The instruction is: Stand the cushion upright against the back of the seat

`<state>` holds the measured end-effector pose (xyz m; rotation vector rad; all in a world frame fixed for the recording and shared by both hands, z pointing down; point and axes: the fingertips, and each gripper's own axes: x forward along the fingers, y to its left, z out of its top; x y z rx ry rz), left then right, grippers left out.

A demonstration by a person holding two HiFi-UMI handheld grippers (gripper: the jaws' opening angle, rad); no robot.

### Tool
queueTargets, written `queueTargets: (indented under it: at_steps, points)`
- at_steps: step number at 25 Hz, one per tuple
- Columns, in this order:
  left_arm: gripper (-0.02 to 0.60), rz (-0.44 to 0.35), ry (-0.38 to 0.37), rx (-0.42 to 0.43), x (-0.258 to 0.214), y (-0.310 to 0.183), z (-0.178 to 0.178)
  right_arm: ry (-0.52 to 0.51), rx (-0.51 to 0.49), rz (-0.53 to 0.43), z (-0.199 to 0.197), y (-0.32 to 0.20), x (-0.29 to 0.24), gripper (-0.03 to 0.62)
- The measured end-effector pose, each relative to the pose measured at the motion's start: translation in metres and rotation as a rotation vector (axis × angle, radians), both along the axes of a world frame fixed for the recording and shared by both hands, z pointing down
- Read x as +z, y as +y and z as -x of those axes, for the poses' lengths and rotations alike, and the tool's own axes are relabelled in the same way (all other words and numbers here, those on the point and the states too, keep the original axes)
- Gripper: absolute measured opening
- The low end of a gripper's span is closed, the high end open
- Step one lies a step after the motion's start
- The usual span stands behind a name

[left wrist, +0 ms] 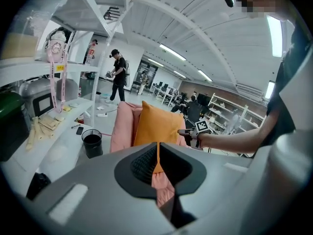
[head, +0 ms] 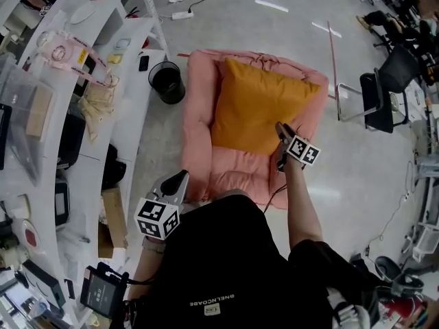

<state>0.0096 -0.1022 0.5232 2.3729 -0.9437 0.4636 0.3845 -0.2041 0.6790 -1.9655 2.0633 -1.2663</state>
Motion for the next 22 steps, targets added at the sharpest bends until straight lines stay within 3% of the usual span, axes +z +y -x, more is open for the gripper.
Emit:
queueTargets:
  at_steps: [2,5,10,17,22]
  points:
    - [0.030,-0.012,0.009,0.024,-0.003,0.000,0.002,0.020,-0.042,-0.047,0.014,0.007,-0.017,0.089]
    - [0.024,-0.026,0.029,0.061,-0.007,-0.002,0.005,0.048,-0.075,-0.101,0.040,0.020,-0.045,0.012]
    - [0.012,-0.033,0.042,0.169,-0.009,0.001,0.000,0.054,-0.077,-0.184,0.081,0.047,-0.092,0.006]
    - [0.014,-0.048,0.064,0.356,-0.018,0.011,-0.025,-0.031,-0.032,-0.298,0.130,0.101,-0.147,0.006]
    - [0.014,-0.060,0.082,0.479,-0.022,0.025,-0.043,-0.089,0.074,-0.391,0.145,0.150,-0.179,0.006]
